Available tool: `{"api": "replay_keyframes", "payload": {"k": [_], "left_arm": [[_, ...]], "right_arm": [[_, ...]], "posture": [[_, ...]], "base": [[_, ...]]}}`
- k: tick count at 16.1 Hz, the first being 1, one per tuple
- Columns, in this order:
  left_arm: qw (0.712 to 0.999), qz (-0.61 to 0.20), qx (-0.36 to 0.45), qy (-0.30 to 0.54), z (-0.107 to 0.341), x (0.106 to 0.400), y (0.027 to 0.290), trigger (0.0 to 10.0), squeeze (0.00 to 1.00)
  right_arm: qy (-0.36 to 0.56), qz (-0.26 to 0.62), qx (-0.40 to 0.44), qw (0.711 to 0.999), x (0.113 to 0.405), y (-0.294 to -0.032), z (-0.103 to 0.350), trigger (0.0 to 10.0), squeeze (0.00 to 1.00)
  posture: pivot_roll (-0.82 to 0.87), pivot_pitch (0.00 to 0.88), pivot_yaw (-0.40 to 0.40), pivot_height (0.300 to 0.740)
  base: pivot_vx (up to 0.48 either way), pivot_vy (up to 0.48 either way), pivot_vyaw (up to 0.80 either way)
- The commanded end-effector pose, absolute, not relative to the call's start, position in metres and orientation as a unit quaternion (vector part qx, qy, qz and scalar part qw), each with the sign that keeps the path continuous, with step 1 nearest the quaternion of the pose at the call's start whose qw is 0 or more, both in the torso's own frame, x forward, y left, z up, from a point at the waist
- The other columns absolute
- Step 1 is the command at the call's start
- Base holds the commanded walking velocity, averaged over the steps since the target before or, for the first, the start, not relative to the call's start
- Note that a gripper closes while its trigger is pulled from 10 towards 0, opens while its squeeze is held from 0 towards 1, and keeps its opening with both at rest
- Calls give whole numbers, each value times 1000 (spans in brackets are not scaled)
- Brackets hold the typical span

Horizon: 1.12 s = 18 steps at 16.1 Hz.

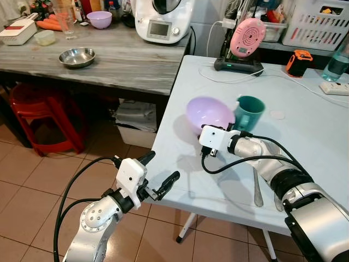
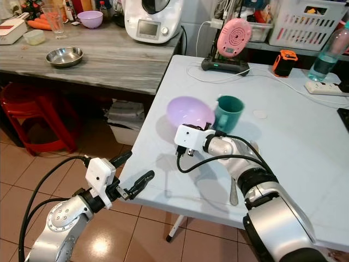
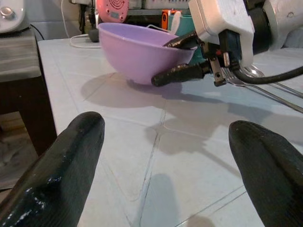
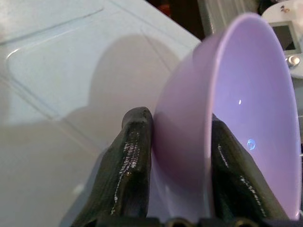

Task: Setting the table

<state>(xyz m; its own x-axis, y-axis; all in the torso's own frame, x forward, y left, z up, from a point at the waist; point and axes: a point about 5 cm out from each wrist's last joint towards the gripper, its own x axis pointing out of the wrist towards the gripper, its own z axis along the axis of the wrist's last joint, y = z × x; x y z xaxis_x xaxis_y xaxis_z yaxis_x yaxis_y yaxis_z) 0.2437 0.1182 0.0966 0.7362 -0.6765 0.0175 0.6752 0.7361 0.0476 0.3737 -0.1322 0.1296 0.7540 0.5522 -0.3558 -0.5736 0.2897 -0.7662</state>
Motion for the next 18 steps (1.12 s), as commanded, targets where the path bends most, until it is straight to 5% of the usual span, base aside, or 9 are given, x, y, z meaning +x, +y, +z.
{"api": "replay_keyframes", "payload": {"k": [1, 9, 14, 16, 17, 18], "left_arm": [[928, -372, 30, -13, 96, 244, 118, 10000, 0], [929, -365, 51, -12, 97, 243, 122, 10000, 0], [946, -317, 59, -17, 97, 251, 129, 10000, 0], [971, -229, 64, -1, 93, 264, 141, 10000, 0], [978, -202, 56, -1, 93, 268, 145, 10000, 0], [983, -180, 47, -1, 94, 272, 150, 10000, 0]], "right_arm": [[-7, 339, -490, 803, 379, -134, 141, 0, 0], [-57, 335, -512, 789, 376, -129, 144, 0, 0], [-158, 340, -408, 832, 355, -110, 157, 0, 0], [-177, 322, -345, 864, 335, -107, 154, 0, 0], [-180, 313, -326, 874, 327, -106, 154, 6824, 0], [-180, 294, -290, 893, 319, -105, 154, 10000, 0]], "posture": [[36, 15, -6, 740], [43, 13, 3, 740], [45, 0, -12, 740], [30, 0, -13, 740], [23, 0, -12, 740], [16, 0, -12, 740]], "base": [[0, 0, 0], [0, 0, 0], [0, 0, 0], [0, 0, 0], [0, 0, 0], [0, 0, 0]]}}
